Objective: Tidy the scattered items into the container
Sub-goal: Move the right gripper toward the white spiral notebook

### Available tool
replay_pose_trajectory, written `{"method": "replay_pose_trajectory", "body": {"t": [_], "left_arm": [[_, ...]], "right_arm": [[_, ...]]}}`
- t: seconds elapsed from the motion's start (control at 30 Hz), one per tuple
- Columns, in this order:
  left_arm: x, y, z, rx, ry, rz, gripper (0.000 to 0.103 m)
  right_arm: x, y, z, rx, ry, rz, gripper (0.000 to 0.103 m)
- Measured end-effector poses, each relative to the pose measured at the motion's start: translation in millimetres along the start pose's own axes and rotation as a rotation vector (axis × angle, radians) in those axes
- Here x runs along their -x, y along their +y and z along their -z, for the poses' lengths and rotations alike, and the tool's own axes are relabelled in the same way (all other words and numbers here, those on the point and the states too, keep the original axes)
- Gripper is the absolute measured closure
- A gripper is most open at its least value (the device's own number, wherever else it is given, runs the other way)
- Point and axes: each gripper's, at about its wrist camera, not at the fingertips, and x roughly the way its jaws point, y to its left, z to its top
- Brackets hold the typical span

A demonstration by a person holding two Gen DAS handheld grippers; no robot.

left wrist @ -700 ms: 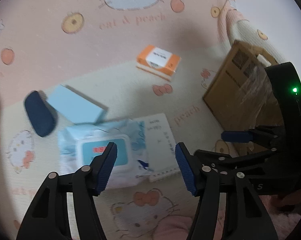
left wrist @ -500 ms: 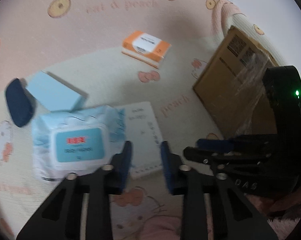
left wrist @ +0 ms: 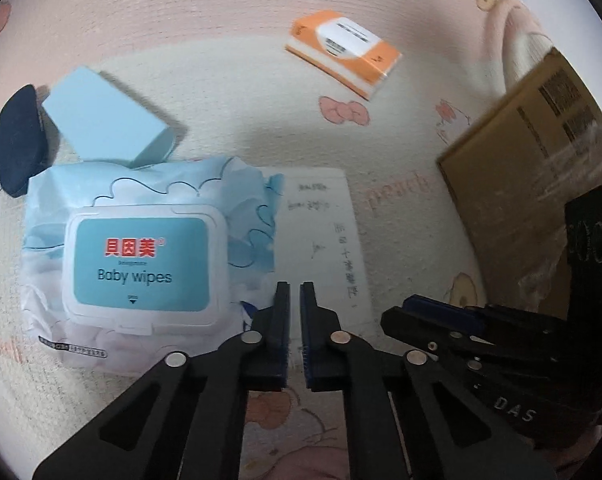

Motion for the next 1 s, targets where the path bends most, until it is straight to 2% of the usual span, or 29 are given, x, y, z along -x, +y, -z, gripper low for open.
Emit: {"method": "replay_pose_trajectory", "body": {"t": [0.13, 0.23, 0.47, 0.6, 0.63, 0.73, 0.87, 0.97, 1.0], "left_arm": [[-4, -1, 1, -0.009, 0.007, -0.045, 0.101], [-10, -2, -6, -0.017, 0.009, -0.069, 0.101], [-19, 7, -28, 0.065, 0.041, -0.049, 0.101], [-18, -2, -24, 0.030, 0.079, -0.120, 0.101], [-16, -2, -22, 0.049, 0.085, -0.115, 0.101], [-15, 4, -19, 0.090, 0.092, -0.075, 0.101], [-16, 18, -22, 0.163, 0.113, 0.018, 0.101], [-25, 32, -22, 0.263, 0.171, 0.158, 0.101], [-26, 33, -22, 0.272, 0.174, 0.169, 0.101]], "right_arm": [[-11, 3, -6, -0.011, -0.002, -0.042, 0.080], [-19, 6, -9, -0.006, -0.004, -0.039, 0.080], [-24, 8, -12, 0.006, -0.018, -0.042, 0.080], [-27, 12, -15, 0.027, -0.014, -0.054, 0.080], [-28, 13, -17, 0.038, -0.010, -0.049, 0.080], [-31, 21, -21, 0.107, -0.005, -0.011, 0.080], [-31, 25, -26, 0.153, -0.009, 0.012, 0.080], [-27, 23, -29, 0.176, -0.018, 0.008, 0.081], [-25, 23, -26, 0.154, -0.030, 0.026, 0.080]]}}
